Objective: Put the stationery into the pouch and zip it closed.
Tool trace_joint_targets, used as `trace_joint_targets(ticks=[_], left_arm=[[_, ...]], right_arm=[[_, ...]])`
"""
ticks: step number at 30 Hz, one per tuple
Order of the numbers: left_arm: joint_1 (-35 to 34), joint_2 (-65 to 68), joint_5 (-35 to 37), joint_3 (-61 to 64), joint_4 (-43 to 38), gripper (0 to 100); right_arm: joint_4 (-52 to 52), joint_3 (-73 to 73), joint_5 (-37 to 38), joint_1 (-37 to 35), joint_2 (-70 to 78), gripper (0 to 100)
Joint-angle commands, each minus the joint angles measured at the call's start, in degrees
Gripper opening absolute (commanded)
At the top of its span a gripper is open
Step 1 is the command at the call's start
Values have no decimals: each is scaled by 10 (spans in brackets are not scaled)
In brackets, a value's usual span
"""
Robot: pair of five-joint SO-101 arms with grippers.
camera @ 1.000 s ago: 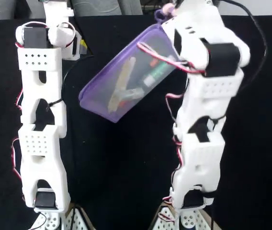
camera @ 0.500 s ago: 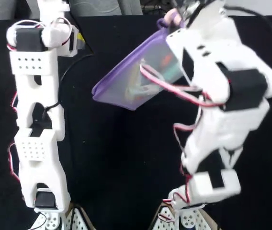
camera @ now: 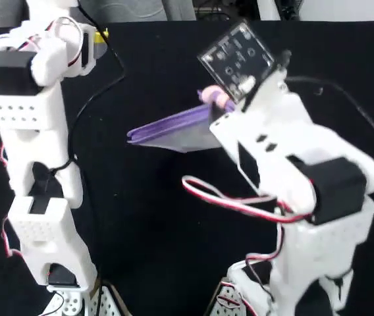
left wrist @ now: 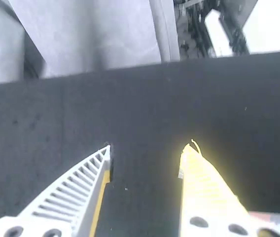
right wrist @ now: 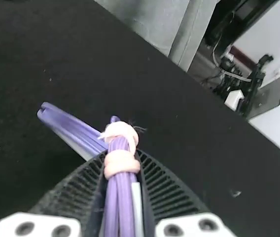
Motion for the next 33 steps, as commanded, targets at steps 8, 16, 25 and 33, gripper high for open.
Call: trace_joint_targets(ticks=[8, 16, 25, 33], left_arm=[[7, -222, -22, 268, 4, 232], [7, -345, -139, 486, 4, 232], [7, -437, -151, 656, 2, 232], [4, -454, -105, 725, 2, 232]], right_arm=[[-103, 237, -10, -11, -176, 11], [-133, 328, -47, -45, -262, 11], [-127, 359, -68, -146, -285, 11], [-132, 437, -44, -158, -286, 11]])
